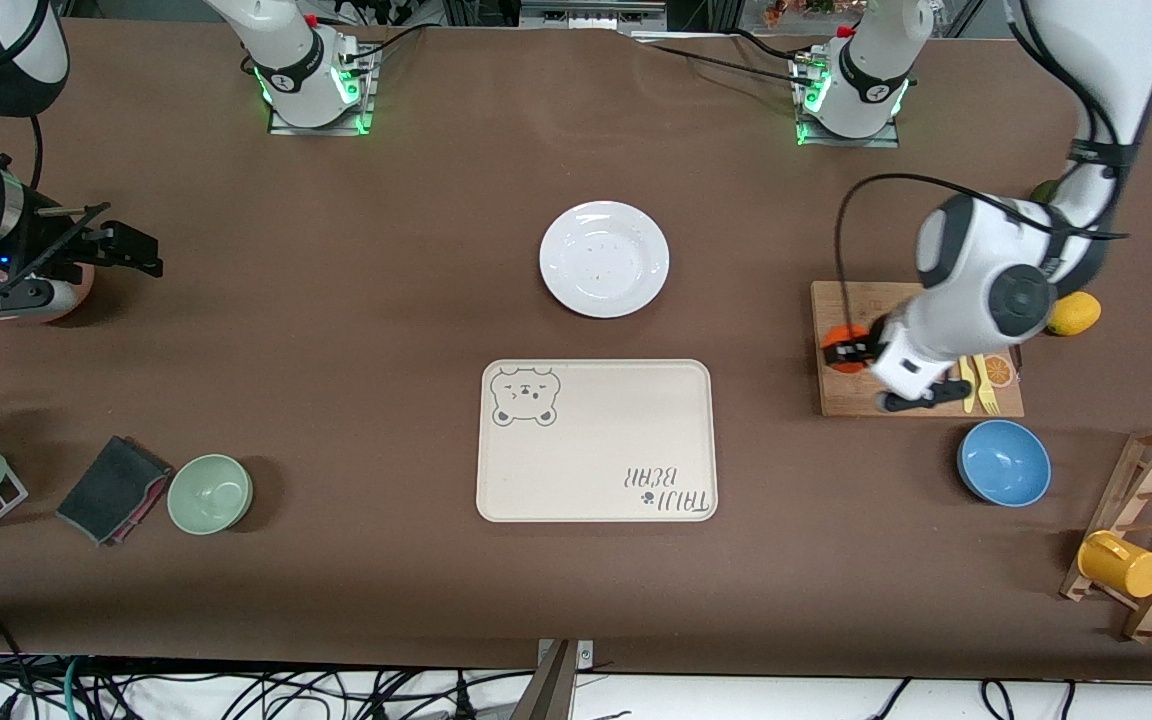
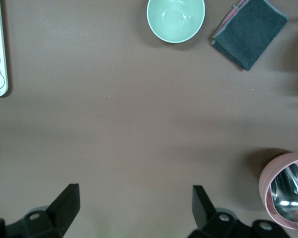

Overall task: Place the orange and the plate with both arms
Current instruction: 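Carry the orange with the left gripper over the white plate, then lower the orange onto the plate and open the left gripper, then withdraw the left gripper while the right gripper reaches toward the plate, then grasp the rim of the white plate with the right gripper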

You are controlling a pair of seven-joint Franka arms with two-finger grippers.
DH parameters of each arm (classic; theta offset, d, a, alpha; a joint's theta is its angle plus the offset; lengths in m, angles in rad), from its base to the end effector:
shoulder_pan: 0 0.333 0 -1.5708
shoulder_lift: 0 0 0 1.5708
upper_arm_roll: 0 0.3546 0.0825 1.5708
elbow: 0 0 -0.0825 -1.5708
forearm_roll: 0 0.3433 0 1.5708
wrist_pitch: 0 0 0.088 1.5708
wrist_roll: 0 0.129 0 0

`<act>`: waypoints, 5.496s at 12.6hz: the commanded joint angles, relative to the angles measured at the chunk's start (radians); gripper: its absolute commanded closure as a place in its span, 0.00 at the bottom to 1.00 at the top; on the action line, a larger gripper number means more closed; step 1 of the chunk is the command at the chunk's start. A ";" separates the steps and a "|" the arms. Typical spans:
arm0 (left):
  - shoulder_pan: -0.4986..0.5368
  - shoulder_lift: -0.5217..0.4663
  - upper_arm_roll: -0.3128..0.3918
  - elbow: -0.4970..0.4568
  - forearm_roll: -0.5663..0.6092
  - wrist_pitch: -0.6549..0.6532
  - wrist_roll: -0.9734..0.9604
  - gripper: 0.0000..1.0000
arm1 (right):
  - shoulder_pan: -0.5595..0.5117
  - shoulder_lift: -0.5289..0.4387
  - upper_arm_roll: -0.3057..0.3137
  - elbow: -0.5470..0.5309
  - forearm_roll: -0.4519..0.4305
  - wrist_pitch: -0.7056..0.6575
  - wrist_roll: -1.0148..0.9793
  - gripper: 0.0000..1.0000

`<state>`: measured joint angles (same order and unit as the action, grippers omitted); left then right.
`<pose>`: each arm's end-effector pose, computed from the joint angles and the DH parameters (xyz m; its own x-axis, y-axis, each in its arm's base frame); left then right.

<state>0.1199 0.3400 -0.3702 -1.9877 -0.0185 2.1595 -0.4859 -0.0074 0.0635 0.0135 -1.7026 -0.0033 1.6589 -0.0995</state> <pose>0.5523 -0.1307 0.3344 0.9502 0.2452 -0.1922 0.2591 -0.9645 0.0503 0.5313 0.0026 0.5583 0.9887 0.1057 -0.1067 0.1054 -0.9944 -0.0083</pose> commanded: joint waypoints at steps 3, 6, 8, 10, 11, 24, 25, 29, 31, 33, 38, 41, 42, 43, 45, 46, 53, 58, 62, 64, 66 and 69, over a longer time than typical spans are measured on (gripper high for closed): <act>-0.012 -0.009 -0.260 -0.002 0.015 -0.001 -0.409 0.88 | -0.003 -0.001 -0.001 0.006 0.016 -0.013 -0.022 0.00; -0.138 0.031 -0.306 -0.005 0.017 0.084 -0.597 0.88 | -0.003 -0.001 -0.001 0.006 0.014 -0.011 -0.022 0.00; -0.241 0.097 -0.302 -0.003 0.029 0.176 -0.709 0.88 | -0.003 -0.001 -0.001 0.006 0.016 -0.011 -0.022 0.00; -0.310 0.149 -0.297 -0.003 0.058 0.239 -0.766 0.88 | -0.003 -0.001 -0.001 0.006 0.016 -0.013 -0.022 0.00; -0.322 0.172 -0.297 -0.003 0.089 0.255 -0.787 0.88 | -0.003 -0.001 -0.001 0.006 0.016 -0.013 -0.022 0.00; -0.330 0.263 -0.276 0.026 0.256 0.243 -0.847 0.00 | -0.002 0.001 0.002 -0.003 0.055 -0.027 -0.023 0.00; -0.328 0.251 -0.276 0.070 0.255 0.167 -0.849 0.00 | 0.000 0.001 0.002 -0.003 0.057 -0.039 -0.022 0.00; -0.261 0.243 -0.282 0.295 0.239 -0.150 -0.856 0.00 | 0.018 0.009 0.028 -0.023 0.159 -0.125 0.009 0.00; -0.168 0.193 -0.285 0.308 0.241 -0.206 -0.832 0.00 | 0.021 0.006 0.028 -0.086 0.285 -0.131 0.041 0.00; -0.059 0.145 -0.292 0.310 0.239 -0.282 -0.699 0.00 | 0.020 -0.001 0.026 -0.159 0.432 -0.111 0.041 0.00; 0.219 0.119 -0.289 0.392 0.219 -0.436 -0.268 0.00 | 0.024 0.007 0.114 -0.288 0.657 0.057 -0.011 0.00; 0.369 0.103 -0.289 0.437 0.219 -0.500 0.006 0.00 | 0.024 0.048 0.126 -0.357 0.785 0.123 -0.182 0.00; 0.412 0.099 -0.288 0.444 0.219 -0.500 0.085 0.00 | 0.024 0.071 0.126 -0.379 0.834 0.133 -0.234 0.00; 0.443 0.091 -0.283 0.448 0.216 -0.500 0.155 0.00 | 0.024 0.109 0.126 -0.396 0.897 0.136 -0.324 0.00; 0.518 0.067 -0.280 0.452 0.212 -0.500 0.339 0.00 | 0.029 0.168 0.152 -0.423 1.035 0.165 -0.405 0.00; 0.567 0.044 -0.283 0.452 0.181 -0.507 0.410 0.00 | 0.038 0.182 0.187 -0.449 1.068 0.242 -0.428 0.00; 0.068 -0.154 0.281 0.491 -0.052 -0.569 0.523 0.00 | 0.176 0.436 0.286 -0.488 1.500 0.494 -0.875 0.00; -0.150 -0.208 0.435 0.468 -0.052 -0.613 0.527 0.00 | 0.291 0.525 0.284 -0.454 1.649 0.568 -0.944 0.04; -0.157 -0.213 0.429 0.388 0.012 -0.504 0.569 0.00 | 0.322 0.575 0.284 -0.421 1.671 0.611 -0.954 0.09; -0.167 -0.219 0.412 0.379 0.067 -0.485 0.570 0.00 | 0.345 0.593 0.283 -0.414 1.712 0.614 -0.996 0.28; -0.167 -0.216 0.409 0.379 0.068 -0.481 0.575 0.00 | 0.348 0.602 0.283 -0.407 1.715 0.617 -1.000 0.78; -0.160 -0.214 0.405 0.380 0.058 -0.480 0.576 0.00 | 0.357 0.621 0.283 -0.394 1.715 0.624 -1.016 0.92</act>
<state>-0.0407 0.1494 0.0342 -1.5816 0.0272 1.6651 0.0665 0.3367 0.6641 0.2968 -2.1205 1.6867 2.2705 -1.0808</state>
